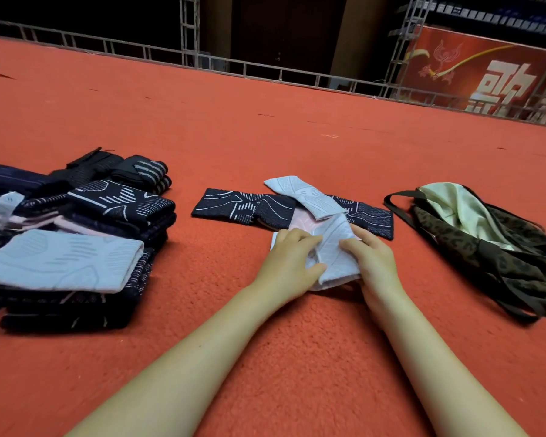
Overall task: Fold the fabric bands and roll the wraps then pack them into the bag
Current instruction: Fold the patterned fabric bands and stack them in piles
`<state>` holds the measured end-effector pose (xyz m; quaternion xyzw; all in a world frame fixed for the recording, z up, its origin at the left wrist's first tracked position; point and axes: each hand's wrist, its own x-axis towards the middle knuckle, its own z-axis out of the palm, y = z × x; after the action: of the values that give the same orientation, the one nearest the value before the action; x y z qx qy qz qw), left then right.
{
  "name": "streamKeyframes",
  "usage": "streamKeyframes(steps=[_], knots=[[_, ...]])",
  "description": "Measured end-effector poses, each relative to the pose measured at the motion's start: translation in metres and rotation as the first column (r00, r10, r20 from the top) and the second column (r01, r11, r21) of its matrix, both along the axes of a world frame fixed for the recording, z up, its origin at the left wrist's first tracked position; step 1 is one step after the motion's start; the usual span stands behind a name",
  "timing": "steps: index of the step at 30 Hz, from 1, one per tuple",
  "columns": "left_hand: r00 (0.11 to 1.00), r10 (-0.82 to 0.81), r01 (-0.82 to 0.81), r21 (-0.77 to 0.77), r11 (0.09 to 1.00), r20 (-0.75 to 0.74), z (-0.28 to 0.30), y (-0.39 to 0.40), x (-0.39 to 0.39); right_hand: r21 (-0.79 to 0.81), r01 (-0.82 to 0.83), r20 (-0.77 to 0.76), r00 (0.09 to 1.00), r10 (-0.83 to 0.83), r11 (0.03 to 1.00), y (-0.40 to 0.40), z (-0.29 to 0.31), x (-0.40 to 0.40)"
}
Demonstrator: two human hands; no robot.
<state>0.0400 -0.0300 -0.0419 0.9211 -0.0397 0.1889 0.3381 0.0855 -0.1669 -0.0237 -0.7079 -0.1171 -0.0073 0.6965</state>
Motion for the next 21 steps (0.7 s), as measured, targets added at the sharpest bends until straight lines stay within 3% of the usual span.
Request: streamKeyframes(steps=[2, 5, 7, 9, 11, 16, 19, 21], knots=[[0.997, -0.056, 0.046, -0.153, 0.987, -0.059, 0.003, -0.004, -0.002, 0.113, -0.038, -0.064, 0.997, 0.045, 0.993, -0.002, 0.004, -0.001], [0.981, -0.14, 0.063, -0.472, 0.88, -0.131, 0.007, -0.01, -0.006, 0.145, -0.114, -0.162, 0.977, 0.138, 0.983, 0.001, 0.006, -0.005], [0.982, -0.134, 0.013, -0.662, 0.749, -0.132, 0.009, -0.011, -0.003, 0.04, -0.159, -0.148, 0.975, 0.164, 0.986, 0.003, 0.004, -0.008], [0.981, -0.135, -0.042, -0.831, 0.555, -0.139, 0.013, -0.01, 0.001, -0.095, -0.2, -0.118, 0.975, 0.189, 0.975, 0.005, 0.001, -0.012], [0.982, -0.108, -0.083, -0.872, 0.483, -0.153, 0.014, -0.008, 0.003, -0.174, -0.229, -0.074, 0.973, 0.22, 0.958, 0.007, -0.001, -0.014], [0.977, -0.026, -0.141, -0.732, 0.666, -0.212, 0.012, 0.001, 0.005, -0.395, -0.071, 0.093, 0.989, 0.116, 0.916, 0.015, -0.012, -0.006], [0.972, 0.031, -0.172, -0.622, 0.764, -0.231, 0.013, 0.008, 0.008, -0.412, -0.098, 0.044, 0.991, 0.128, 0.906, 0.016, -0.016, -0.01], [0.968, 0.095, -0.196, -0.467, 0.862, -0.231, 0.011, 0.016, 0.007, -0.401, -0.114, 0.029, 0.99, 0.136, 0.909, 0.018, -0.016, -0.012]])
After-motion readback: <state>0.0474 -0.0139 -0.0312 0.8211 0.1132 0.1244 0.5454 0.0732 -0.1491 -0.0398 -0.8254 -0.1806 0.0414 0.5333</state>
